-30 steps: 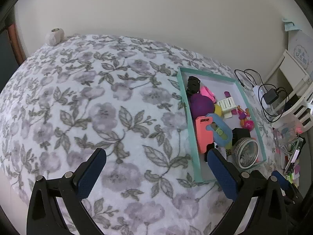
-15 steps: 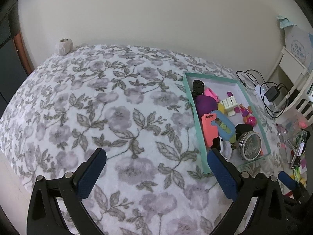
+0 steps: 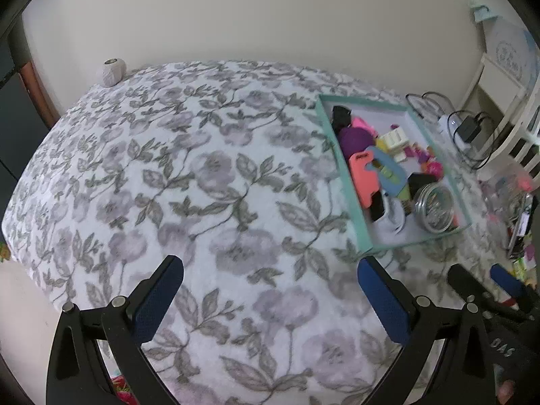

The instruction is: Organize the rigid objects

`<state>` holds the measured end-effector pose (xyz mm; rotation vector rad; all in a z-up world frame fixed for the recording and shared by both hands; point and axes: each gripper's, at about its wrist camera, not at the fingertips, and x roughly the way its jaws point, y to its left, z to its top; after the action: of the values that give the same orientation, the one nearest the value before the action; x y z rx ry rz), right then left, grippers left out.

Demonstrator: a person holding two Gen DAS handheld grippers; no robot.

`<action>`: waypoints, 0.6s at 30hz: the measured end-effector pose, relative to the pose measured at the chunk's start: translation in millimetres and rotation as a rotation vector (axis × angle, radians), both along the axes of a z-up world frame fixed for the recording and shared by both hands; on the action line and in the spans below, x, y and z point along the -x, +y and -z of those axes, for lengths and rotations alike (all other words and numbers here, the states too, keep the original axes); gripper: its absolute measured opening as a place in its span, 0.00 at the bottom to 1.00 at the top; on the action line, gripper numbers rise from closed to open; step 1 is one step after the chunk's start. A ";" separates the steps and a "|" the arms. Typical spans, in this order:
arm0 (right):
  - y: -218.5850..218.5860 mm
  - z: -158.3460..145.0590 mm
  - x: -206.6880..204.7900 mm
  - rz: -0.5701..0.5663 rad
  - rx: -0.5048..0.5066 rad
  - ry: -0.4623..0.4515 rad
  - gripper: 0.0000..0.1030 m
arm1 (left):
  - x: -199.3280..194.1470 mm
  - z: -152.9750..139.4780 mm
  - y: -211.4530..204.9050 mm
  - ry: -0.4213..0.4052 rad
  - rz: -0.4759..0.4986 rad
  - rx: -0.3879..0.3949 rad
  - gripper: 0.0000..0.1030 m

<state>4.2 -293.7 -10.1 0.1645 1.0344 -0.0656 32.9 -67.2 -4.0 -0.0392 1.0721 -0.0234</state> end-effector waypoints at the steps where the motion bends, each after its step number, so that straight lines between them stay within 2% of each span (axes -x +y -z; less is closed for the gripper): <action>1: -0.1 -0.2 1.2 0.000 -0.003 0.000 1.00 | 0.9 0.9 -0.2 0.004 -0.002 -0.010 1.00; 7: 1.6 -1.9 7.4 -0.003 0.005 0.000 1.00 | 7.0 2.8 -2.5 0.035 0.029 -0.025 1.00; 11: 4.5 -2.7 10.6 -0.012 0.007 0.002 1.00 | 9.4 6.0 -0.7 0.075 0.037 0.005 1.00; 18: 9.6 -3.4 13.9 -0.027 0.021 0.008 1.00 | 13.6 5.8 7.8 0.083 0.005 0.021 1.00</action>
<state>-9.8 -284.1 -6.7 0.1313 1.0430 -0.0521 19.3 -59.4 -9.8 -0.0571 1.1546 -0.0378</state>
